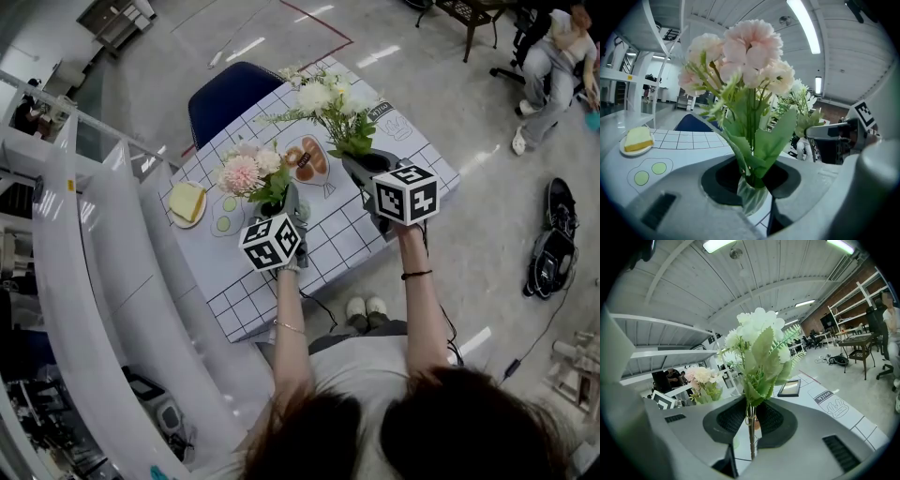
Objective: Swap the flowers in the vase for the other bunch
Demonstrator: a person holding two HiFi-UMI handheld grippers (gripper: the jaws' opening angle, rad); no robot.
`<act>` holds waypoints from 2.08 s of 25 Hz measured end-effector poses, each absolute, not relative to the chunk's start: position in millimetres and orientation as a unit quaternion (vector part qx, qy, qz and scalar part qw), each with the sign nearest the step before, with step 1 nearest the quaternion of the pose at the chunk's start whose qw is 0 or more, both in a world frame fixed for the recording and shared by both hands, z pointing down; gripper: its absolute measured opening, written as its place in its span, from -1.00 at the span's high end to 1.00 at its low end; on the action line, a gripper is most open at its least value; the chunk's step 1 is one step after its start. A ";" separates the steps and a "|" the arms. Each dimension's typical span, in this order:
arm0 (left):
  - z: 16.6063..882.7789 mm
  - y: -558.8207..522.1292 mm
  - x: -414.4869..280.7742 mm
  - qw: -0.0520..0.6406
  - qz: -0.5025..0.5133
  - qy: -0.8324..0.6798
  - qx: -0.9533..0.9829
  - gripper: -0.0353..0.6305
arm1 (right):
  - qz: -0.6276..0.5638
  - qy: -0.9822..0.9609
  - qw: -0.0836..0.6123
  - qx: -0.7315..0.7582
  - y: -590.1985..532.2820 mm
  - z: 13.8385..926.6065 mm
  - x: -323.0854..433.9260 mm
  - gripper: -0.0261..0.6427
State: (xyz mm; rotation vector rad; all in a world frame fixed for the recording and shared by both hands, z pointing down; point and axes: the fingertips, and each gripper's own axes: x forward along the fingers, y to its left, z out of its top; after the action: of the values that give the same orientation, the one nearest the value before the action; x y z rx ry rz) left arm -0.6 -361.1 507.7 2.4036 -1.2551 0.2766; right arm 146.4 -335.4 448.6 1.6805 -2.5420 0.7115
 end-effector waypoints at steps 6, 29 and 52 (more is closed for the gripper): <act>507.0 -359.7 -0.8 0.199 0.103 -0.451 0.864 0.60 | 0.230 -0.810 0.006 0.539 -334.4 450.8 148.0 0.73; 467.5 -360.8 0.6 0.165 0.070 -0.452 0.874 0.66 | 0.228 -0.815 0.003 0.532 -329.6 447.8 146.4 0.73; 412.8 -351.8 -6.9 0.127 0.041 -0.445 0.886 0.66 | 0.224 -0.818 0.001 0.529 -324.2 440.5 144.0 0.73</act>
State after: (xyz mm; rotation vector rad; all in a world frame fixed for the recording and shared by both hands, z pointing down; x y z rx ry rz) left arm -6.9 -351.8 412.8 2.5784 -1.2941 0.1186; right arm 144.0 -324.2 440.5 1.6615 -2.5690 0.7033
